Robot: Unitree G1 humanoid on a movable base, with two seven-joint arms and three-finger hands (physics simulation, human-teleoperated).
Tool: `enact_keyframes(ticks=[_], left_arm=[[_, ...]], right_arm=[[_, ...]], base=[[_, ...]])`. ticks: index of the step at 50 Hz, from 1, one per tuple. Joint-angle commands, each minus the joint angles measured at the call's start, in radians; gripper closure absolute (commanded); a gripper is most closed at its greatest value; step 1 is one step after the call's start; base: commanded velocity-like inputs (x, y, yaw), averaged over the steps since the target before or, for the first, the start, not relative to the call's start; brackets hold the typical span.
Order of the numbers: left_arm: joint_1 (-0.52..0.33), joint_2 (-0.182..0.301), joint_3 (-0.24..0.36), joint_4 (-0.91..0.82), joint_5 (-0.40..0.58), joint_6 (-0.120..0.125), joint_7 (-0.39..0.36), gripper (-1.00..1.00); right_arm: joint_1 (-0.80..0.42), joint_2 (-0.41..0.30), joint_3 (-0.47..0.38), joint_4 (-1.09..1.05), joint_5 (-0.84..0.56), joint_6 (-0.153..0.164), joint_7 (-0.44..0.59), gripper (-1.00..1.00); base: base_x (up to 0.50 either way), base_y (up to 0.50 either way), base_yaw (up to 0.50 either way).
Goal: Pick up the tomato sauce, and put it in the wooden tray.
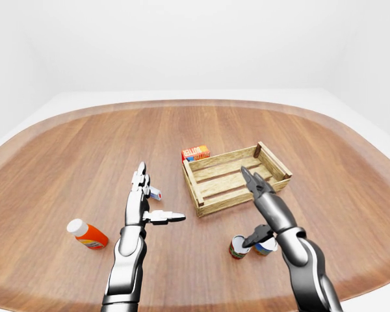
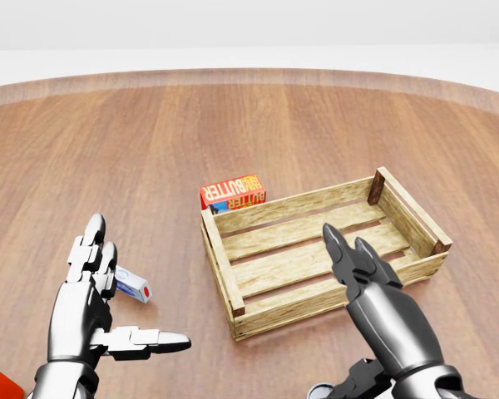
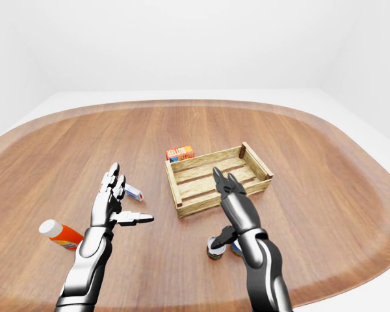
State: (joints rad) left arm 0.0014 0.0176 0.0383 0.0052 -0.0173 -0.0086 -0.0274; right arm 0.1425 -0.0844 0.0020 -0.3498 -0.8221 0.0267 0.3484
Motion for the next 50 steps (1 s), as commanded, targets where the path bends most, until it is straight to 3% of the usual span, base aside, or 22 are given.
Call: enact_keyframes(ticks=[1, 21, 50], left_arm=[[0.000, 0.000, 0.000, 0.000, 0.000, 0.001, 0.001, -1.00], [-0.003, 0.000, 0.000, 0.006, 0.001, -0.002, 0.000, -1.00], [0.000, 0.000, -0.001, 0.003, 0.002, -0.002, 0.000, -1.00]], right_arm=[[0.026, -0.004, 0.012, 0.055, -0.097, -0.044, 0.013, -1.00], [0.030, -0.017, 0.007, 0.137, -0.168, -0.087, 0.009, -1.00], [-0.026, -0.036, 0.010, 0.320, -0.186, -0.109, -0.057, -1.00]], base=[[0.00, 0.00, 0.00], [0.00, 0.00, 0.00], [0.00, 0.00, 0.00]])
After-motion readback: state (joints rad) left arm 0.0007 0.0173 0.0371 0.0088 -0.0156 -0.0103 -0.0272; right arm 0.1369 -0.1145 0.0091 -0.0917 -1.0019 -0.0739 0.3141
